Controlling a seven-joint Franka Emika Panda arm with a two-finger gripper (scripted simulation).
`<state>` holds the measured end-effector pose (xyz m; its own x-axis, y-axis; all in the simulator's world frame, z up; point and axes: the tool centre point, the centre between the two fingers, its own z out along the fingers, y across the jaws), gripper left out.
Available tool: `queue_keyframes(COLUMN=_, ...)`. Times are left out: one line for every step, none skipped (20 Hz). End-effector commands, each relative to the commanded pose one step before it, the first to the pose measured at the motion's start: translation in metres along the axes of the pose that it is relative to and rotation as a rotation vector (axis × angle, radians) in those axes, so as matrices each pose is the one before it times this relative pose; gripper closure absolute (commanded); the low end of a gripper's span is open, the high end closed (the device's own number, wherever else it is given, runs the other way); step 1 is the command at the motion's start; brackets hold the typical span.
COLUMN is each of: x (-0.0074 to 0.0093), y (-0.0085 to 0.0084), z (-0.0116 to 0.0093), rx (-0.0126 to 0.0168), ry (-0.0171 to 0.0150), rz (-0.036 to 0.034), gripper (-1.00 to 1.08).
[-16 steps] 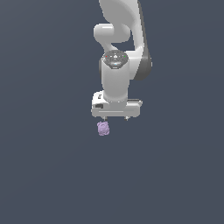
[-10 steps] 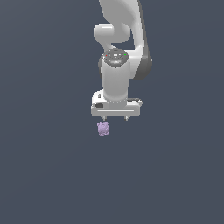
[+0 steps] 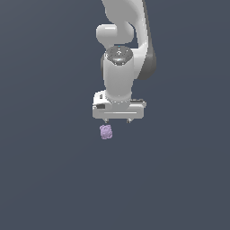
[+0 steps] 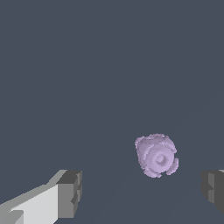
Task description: Pick up the object and move it to a goal position.
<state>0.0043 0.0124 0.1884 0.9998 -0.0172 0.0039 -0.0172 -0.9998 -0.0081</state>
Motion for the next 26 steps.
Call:
queue_keyframes(x=-0.00006, y=0.00010, z=0.00019, rx=-0.00030, ry=-0.00014, rz=-0.00071, gripper=-0.92)
queue_keyframes(x=-0.00016, y=0.00061, z=0.00084, rx=-0.00016, ry=0.00001, rz=-0.00195, gripper=-0.92)
queue_keyframes(x=-0.00026, y=0.00089, z=0.00127, rx=-0.00015, ry=-0.00002, rz=-0.00276, gripper=-0.92)
queue_keyframes(x=-0.00036, y=0.00110, z=0.00170, rx=-0.00017, ry=-0.00005, rz=-0.00371, gripper=-0.92)
queue_keyframes(x=-0.00047, y=0.00134, z=0.00212, rx=-0.00018, ry=-0.00007, rz=-0.00463, gripper=-0.92)
queue_keyframes(x=-0.00059, y=0.00164, z=0.00254, rx=-0.00019, ry=-0.00009, rz=-0.00543, gripper=-0.92)
queue_keyframes(x=-0.00071, y=0.00186, z=0.00292, rx=-0.00022, ry=-0.00011, rz=-0.00632, gripper=-0.92)
queue_keyframes(x=-0.00084, y=0.00208, z=0.00327, rx=-0.00026, ry=-0.00012, rz=-0.00714, gripper=-0.92)
queue_keyframes(x=-0.00099, y=0.00234, z=0.00365, rx=-0.00031, ry=-0.00013, rz=-0.00802, gripper=-0.92)
queue_keyframes(x=-0.00115, y=0.00256, z=0.00402, rx=-0.00036, ry=-0.00014, rz=-0.00892, gripper=-0.92)
queue_keyframes(x=-0.00134, y=0.00280, z=0.00440, rx=-0.00038, ry=-0.00017, rz=-0.00976, gripper=-0.92)
queue_keyframes(x=-0.00156, y=0.00301, z=0.00478, rx=-0.00039, ry=-0.00019, rz=-0.01067, gripper=-0.92)
queue_keyframes(x=-0.00180, y=0.00323, z=0.00516, rx=-0.00041, ry=-0.00022, rz=-0.01155, gripper=-0.92)
queue_keyframes(x=-0.00206, y=0.00342, z=0.00553, rx=-0.00044, ry=-0.00024, rz=-0.01250, gripper=-0.92)
queue_keyframes(x=-0.00235, y=0.00360, z=0.00590, rx=-0.00045, ry=-0.00027, rz=-0.01342, gripper=-0.92)
queue_keyframes(x=-0.00262, y=0.00371, z=0.00616, rx=-0.00046, ry=-0.00030, rz=-0.01411, gripper=-0.92)
queue_keyframes(x=-0.00263, y=0.00345, z=0.00582, rx=-0.00042, ry=-0.00029, rz=-0.01343, gripper=-0.92)
queue_keyframes(x=-0.00258, y=0.00313, z=0.00538, rx=-0.00037, ry=-0.00028, rz=-0.01254, gripper=-0.92)
queue_keyframes(x=-0.00249, y=0.00283, z=0.00495, rx=-0.00033, ry=-0.00026, rz=-0.01161, gripper=-0.92)
queue_keyframes(x=-0.00238, y=0.00256, z=0.00452, rx=-0.00029, ry=-0.00025, rz=-0.01067, gripper=-0.92)
queue_keyframes(x=-0.00224, y=0.00228, z=0.00410, rx=-0.00026, ry=-0.00023, rz=-0.00976, gripper=-0.92)
queue_keyframes(x=-0.00209, y=0.00201, z=0.00369, rx=-0.00022, ry=-0.00021, rz=-0.00884, gripper=-0.92)
queue_keyframes(x=-0.00191, y=0.00175, z=0.00329, rx=-0.00019, ry=-0.00019, rz=-0.00793, gripper=-0.92)
queue_keyframes(x=-0.00173, y=0.00153, z=0.00289, rx=-0.00016, ry=-0.00017, rz=-0.00697, gripper=-0.92)
queue_keyframes(x=-0.00152, y=0.00130, z=0.00249, rx=-0.00014, ry=-0.00015, rz=-0.00606, gripper=-0.92)
queue_keyframes(x=-0.00131, y=0.00109, z=0.00210, rx=-0.00011, ry=-0.00013, rz=-0.00512, gripper=-0.92)
